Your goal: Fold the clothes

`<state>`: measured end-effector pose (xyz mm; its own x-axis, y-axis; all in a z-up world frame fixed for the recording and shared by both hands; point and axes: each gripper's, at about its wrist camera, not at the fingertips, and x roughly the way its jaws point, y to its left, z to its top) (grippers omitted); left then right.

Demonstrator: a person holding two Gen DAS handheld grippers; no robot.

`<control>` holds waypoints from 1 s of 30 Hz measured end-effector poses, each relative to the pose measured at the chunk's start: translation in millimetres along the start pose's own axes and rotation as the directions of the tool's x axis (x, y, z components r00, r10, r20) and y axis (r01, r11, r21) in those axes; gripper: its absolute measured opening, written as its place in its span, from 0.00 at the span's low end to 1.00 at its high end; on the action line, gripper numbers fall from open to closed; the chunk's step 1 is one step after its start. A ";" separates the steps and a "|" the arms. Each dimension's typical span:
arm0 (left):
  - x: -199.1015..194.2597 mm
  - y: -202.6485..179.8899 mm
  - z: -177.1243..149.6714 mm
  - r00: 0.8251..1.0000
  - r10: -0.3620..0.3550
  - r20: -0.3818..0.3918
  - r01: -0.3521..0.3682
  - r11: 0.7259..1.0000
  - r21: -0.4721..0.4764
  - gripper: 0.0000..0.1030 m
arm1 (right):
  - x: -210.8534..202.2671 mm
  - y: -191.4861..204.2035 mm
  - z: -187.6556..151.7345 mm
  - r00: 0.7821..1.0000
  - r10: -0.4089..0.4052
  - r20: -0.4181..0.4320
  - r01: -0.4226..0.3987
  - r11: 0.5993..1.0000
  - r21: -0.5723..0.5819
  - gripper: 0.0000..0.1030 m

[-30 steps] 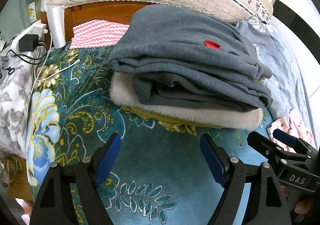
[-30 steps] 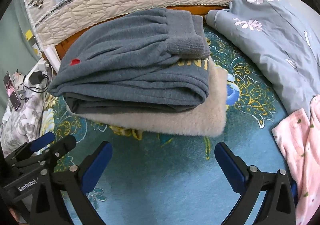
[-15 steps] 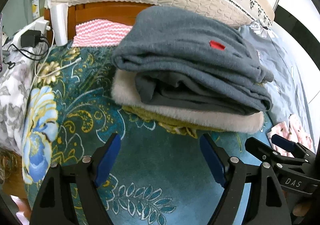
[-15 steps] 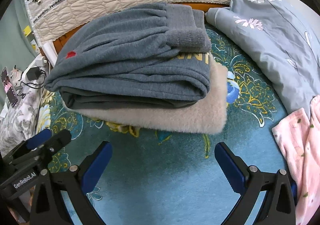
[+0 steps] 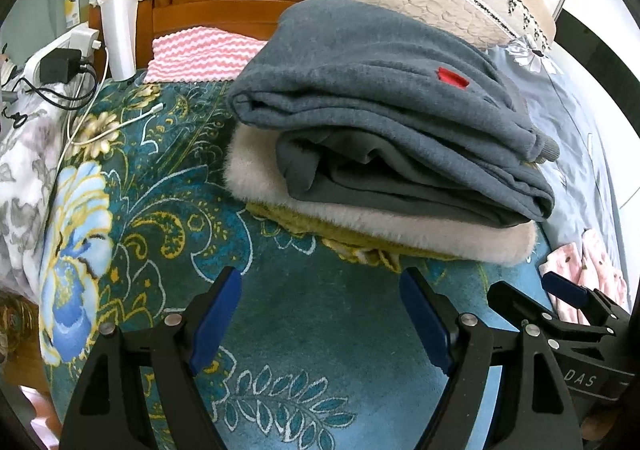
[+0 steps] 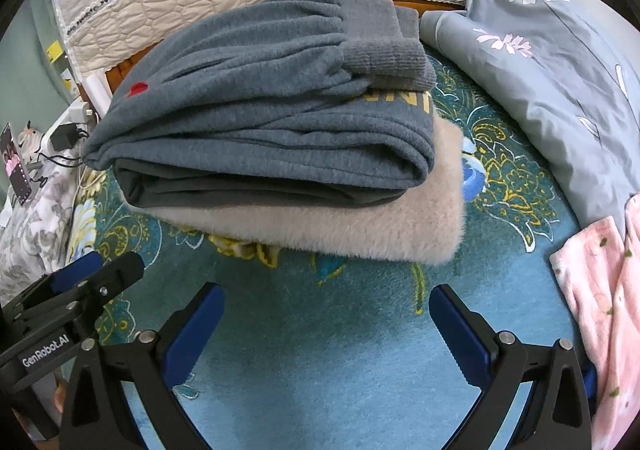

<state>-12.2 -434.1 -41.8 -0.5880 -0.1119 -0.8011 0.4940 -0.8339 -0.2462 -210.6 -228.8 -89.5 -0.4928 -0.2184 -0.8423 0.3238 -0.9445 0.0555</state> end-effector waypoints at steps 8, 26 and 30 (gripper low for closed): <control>5.4 -1.9 -0.8 1.000 0.025 -0.014 -0.025 1.000 0.001 0.80 | 2.4 0.5 1.1 1.000 -0.002 0.001 0.002 1.000 -0.005 1.00; 4.7 -13.5 2.9 1.000 0.026 0.010 -0.026 0.999 0.034 0.80 | 1.1 0.2 3.6 1.000 -0.005 0.015 0.005 1.000 -0.009 1.00; 3.7 -15.4 4.4 1.000 0.019 0.018 -0.020 0.999 0.032 0.80 | 1.1 -1.5 3.9 1.000 -0.004 0.013 0.004 1.000 -0.006 1.00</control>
<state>-24.8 -424.1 -38.6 -0.5897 -0.1374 -0.7959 0.4850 -0.8482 -0.2128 -214.8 -228.6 -88.4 -0.5043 -0.2177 -0.8357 0.3264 -0.9440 0.0489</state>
